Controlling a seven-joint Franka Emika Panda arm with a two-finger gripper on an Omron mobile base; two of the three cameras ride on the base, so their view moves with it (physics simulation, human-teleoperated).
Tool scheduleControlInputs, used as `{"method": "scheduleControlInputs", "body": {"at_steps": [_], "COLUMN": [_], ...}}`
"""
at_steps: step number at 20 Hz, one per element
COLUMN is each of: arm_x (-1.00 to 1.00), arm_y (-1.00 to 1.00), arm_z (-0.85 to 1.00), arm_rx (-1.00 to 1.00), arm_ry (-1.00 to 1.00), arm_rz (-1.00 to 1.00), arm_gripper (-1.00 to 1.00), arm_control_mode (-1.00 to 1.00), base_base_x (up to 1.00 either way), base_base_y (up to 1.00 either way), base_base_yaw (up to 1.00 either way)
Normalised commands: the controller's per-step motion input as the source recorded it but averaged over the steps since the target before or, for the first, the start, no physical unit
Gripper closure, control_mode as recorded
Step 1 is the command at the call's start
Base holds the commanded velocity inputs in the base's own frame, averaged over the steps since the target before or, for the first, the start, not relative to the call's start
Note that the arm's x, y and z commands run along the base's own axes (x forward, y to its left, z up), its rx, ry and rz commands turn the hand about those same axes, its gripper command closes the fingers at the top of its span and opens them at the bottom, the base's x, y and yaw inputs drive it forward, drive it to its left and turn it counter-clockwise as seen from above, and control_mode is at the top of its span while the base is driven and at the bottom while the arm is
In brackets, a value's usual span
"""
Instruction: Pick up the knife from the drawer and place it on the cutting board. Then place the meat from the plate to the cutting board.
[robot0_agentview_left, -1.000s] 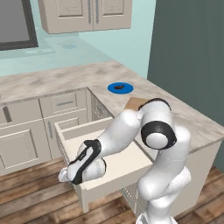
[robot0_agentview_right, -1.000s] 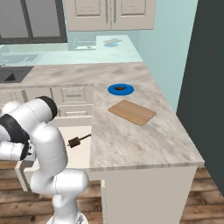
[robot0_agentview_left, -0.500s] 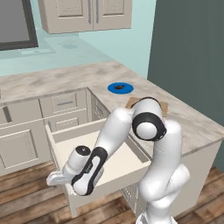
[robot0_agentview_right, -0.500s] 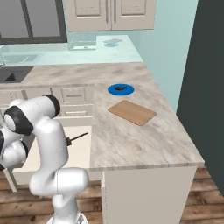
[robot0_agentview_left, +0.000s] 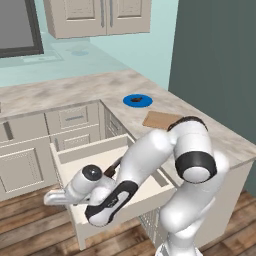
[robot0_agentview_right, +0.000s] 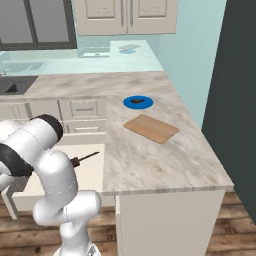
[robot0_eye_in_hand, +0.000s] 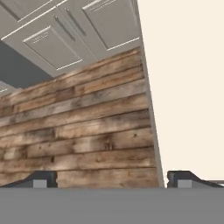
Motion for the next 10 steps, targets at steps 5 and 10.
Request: {"method": "scheduleControlInputs", "body": {"at_steps": [5, 10], "arm_x": [0.00, 0.00], "arm_y": [0.04, 0.00], "arm_z": [1.00, 1.00], "arm_rx": [-0.01, -0.06], "arm_ry": [0.02, 0.17], "arm_rz": [-0.10, -0.08], "arm_gripper": [-1.00, -1.00], "arm_control_mode": [-1.00, -1.00], "base_base_x": [0.00, 0.00], "base_base_y": [0.00, 0.00], "base_base_yaw": [0.00, 0.00]}}
